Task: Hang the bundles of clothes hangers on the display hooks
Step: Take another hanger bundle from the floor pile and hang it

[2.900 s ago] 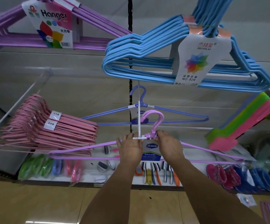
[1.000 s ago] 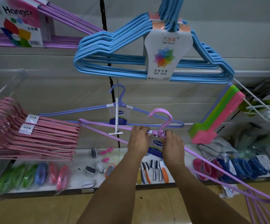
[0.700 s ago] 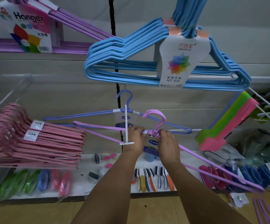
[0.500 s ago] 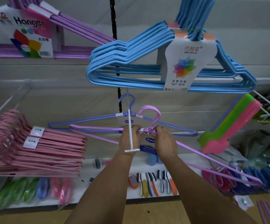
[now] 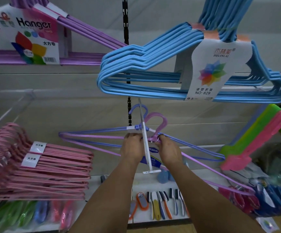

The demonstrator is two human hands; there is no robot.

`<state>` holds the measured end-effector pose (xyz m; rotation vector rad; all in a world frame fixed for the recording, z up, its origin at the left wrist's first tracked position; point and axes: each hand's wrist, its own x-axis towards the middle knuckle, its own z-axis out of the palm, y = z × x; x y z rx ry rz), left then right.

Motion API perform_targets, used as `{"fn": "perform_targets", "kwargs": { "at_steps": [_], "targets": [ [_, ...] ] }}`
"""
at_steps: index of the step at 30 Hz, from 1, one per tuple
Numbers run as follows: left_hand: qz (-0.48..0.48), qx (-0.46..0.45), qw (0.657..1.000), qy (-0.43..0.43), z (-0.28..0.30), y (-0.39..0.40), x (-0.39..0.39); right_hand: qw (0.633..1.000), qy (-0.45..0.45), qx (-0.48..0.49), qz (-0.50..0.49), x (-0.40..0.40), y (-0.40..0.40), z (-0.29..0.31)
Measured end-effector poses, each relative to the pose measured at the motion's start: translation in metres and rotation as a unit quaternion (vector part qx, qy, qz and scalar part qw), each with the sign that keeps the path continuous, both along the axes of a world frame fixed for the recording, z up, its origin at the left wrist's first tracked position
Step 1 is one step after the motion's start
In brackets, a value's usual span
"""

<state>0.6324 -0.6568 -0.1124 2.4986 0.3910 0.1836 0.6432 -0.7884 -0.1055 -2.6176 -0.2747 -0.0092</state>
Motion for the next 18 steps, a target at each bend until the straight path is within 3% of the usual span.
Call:
{"fn": "perform_targets", "kwargs": {
  "at_steps": [10,18],
  "targets": [
    [-0.013,0.104,0.992,-0.076,-0.012,0.018,0.008,0.997,-0.06,-0.038,-0.014,0.008,0.015,-0.003],
    [0.008,0.1,0.994,-0.048,-0.024,0.034,0.006,0.994,-0.008,-0.107,0.037,0.011,0.032,0.004]
  ]
}}
